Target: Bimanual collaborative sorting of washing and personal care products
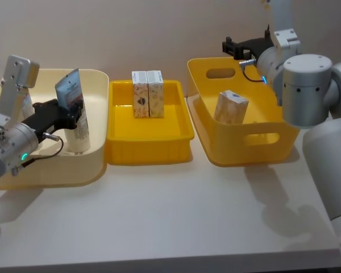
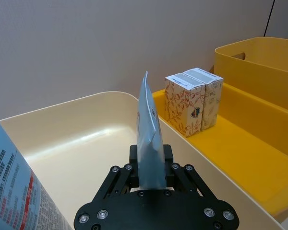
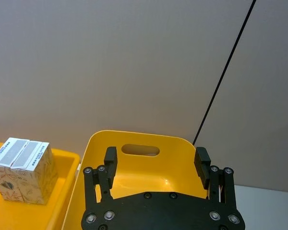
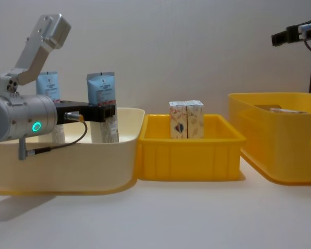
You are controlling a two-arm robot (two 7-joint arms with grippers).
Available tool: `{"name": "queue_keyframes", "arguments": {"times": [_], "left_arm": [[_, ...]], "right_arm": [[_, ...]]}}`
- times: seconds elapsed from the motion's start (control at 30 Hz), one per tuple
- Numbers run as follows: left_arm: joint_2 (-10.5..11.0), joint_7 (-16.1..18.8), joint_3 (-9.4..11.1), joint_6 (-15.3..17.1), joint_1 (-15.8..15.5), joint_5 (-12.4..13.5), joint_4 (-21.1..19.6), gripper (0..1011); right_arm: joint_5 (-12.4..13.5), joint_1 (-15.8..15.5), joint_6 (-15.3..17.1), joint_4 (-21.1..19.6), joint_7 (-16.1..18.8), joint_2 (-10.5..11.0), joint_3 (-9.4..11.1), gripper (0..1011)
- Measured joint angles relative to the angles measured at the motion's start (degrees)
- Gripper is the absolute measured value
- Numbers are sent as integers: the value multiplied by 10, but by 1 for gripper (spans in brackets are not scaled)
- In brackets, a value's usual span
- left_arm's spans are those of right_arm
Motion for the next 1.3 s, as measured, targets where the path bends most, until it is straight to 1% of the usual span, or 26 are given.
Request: {"name": "queue_keyframes", "arguments": {"times": [0.67, 0.93, 1.3], "left_arm": [[0, 1, -2, 0, 2, 0, -3, 267], [0, 11, -9, 0, 14, 2, -27, 266], [1, 23, -15, 2, 26, 8, -86, 267]], "right_arm": [[0, 0, 0, 0, 0, 0, 0, 1001], [0, 0, 0, 0, 0, 0, 0, 1001], [0, 0, 0, 0, 0, 0, 0, 1001]]}}
